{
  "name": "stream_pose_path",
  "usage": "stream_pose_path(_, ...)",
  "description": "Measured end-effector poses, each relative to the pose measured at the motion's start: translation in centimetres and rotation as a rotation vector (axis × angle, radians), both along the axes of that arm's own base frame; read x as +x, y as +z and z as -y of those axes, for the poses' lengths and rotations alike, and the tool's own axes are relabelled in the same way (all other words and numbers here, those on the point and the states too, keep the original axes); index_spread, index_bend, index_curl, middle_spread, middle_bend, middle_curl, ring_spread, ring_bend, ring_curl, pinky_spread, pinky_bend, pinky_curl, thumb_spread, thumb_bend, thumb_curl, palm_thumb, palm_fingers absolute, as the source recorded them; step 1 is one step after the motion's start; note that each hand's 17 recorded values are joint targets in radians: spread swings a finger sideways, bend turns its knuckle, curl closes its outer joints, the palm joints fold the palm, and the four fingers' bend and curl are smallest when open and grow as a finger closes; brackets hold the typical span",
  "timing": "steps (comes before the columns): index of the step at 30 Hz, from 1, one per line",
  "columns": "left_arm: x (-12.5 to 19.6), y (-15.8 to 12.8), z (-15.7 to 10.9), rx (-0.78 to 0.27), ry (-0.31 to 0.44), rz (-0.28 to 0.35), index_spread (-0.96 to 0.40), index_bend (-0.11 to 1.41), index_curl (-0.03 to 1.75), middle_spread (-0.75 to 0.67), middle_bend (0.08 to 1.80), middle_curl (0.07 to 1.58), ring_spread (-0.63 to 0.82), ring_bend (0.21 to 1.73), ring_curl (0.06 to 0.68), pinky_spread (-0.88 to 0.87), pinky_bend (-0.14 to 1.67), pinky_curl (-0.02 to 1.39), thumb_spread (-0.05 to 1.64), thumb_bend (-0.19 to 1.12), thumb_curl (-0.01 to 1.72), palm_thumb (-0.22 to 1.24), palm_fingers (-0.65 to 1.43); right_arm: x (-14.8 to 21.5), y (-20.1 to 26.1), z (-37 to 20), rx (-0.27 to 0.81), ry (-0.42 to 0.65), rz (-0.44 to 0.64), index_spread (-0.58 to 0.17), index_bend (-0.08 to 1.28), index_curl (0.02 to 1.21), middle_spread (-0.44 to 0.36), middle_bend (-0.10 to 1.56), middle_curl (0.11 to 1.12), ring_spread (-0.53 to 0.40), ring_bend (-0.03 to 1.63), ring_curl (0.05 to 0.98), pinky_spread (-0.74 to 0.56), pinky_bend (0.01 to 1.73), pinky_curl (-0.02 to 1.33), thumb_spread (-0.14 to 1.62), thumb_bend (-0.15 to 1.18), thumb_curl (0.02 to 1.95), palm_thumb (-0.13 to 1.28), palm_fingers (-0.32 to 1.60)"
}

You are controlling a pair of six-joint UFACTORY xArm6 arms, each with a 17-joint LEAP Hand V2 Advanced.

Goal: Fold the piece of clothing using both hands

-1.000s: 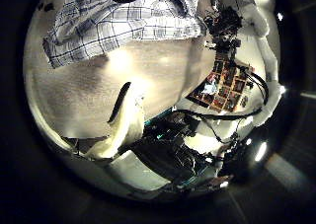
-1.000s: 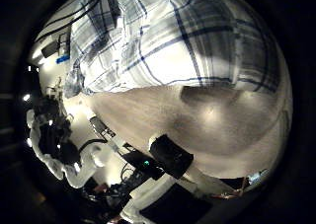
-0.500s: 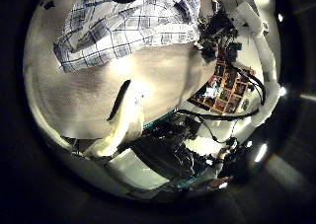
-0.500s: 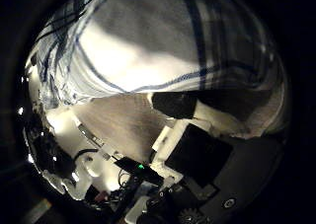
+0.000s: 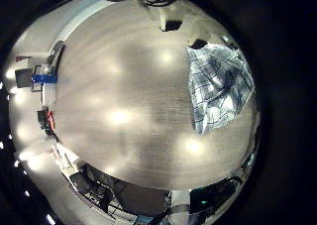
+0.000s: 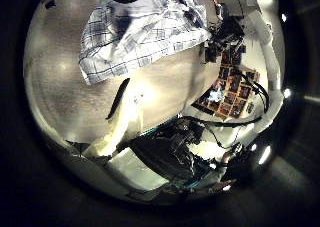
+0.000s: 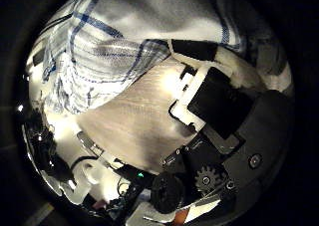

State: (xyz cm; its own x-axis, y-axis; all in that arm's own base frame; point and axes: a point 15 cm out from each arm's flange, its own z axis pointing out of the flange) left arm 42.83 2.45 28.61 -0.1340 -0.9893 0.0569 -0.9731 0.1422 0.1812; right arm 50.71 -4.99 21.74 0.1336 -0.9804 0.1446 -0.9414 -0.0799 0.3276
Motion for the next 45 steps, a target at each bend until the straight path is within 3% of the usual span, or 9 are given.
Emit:
stream_pose_path(14, -1.0, -0.7, 2.9, -0.060, -0.051, -0.012, -0.03, 0.19, 0.45, 0.20, 0.16, 0.27, 0.32, 0.63, 0.246, 0.36, 0.28, 0.43, 1.31, -0.01, 0.32, 0.43, 0.14, -6.9, 5.5, 7.0, 0.004, -0.072, -0.003, -0.319, 1.04, 0.90, -0.163, 1.29, 0.82, -0.216, 1.41, 0.684, -0.17, 1.37, 0.75, 1.25, -0.01, 0.55, 0.99, 1.05)
stream_pose_path(18, -0.3, -2.0, 4.6, -0.078, -0.062, -0.009, -0.03, 0.19, 0.45, 0.20, 0.16, 0.27, 0.32, 0.63, 0.244, 0.36, 0.28, 0.42, 1.31, -0.01, 0.32, 0.42, 0.14, -6.8, 6.6, 7.5, 0.003, -0.072, 0.032, -0.310, 1.04, 0.91, -0.160, 1.29, 0.82, -0.215, 1.41, 0.694, -0.17, 1.36, 0.78, 1.26, -0.01, 0.56, 0.98, 1.05)
stream_pose_path(26, 2.4, -6.4, 10.2, -0.088, -0.075, 0.065, -0.03, 0.19, 0.44, 0.20, 0.17, 0.27, 0.33, 0.63, 0.239, 0.37, 0.29, 0.41, 1.30, -0.01, 0.32, 0.40, 0.14, -6.7, 7.8, 6.4, 0.000, -0.056, 0.058, -0.301, 1.03, 0.93, -0.158, 1.29, 0.83, -0.216, 1.40, 0.711, -0.17, 1.32, 0.84, 1.27, -0.01, 0.58, 0.97, 1.04)
stream_pose_path(29, 3.0, -8.2, 11.5, -0.077, -0.073, 0.059, -0.03, 0.19, 0.44, 0.20, 0.17, 0.27, 0.33, 0.63, 0.237, 0.37, 0.29, 0.40, 1.30, -0.01, 0.32, 0.40, 0.14, -6.5, 9.0, 5.1, -0.003, -0.031, 0.086, -0.301, 1.02, 0.94, -0.158, 1.29, 0.83, -0.216, 1.40, 0.714, -0.17, 1.31, 0.86, 1.28, -0.01, 0.58, 0.96, 1.04)
stream_pose_path(38, 3.7, -10.0, 10.3, -0.064, -0.044, 0.035, -0.03, 0.19, 0.43, 0.20, 0.17, 0.27, 0.33, 0.63, 0.235, 0.37, 0.29, 0.39, 1.29, -0.01, 0.32, 0.40, 0.14, -5.0, 13.3, 0.6, -0.025, 0.086, 0.215, -0.306, 1.01, 0.96, -0.160, 1.28, 0.84, -0.220, 1.39, 0.729, -0.17, 1.28, 0.92, 1.28, -0.01, 0.58, 0.94, 1.03)
stream_pose_path(45, 4.1, -9.2, 7.6, -0.078, -0.019, 0.051, -0.02, 0.19, 0.43, 0.20, 0.17, 0.27, 0.32, 0.63, 0.234, 0.37, 0.30, 0.39, 1.29, -0.01, 0.32, 0.40, 0.15, -4.1, 14.9, -6.1, -0.100, 0.256, 0.261, -0.311, 1.00, 0.97, -0.162, 1.27, 0.84, -0.221, 1.38, 0.736, -0.18, 1.26, 0.95, 1.27, -0.01, 0.56, 0.93, 1.03)
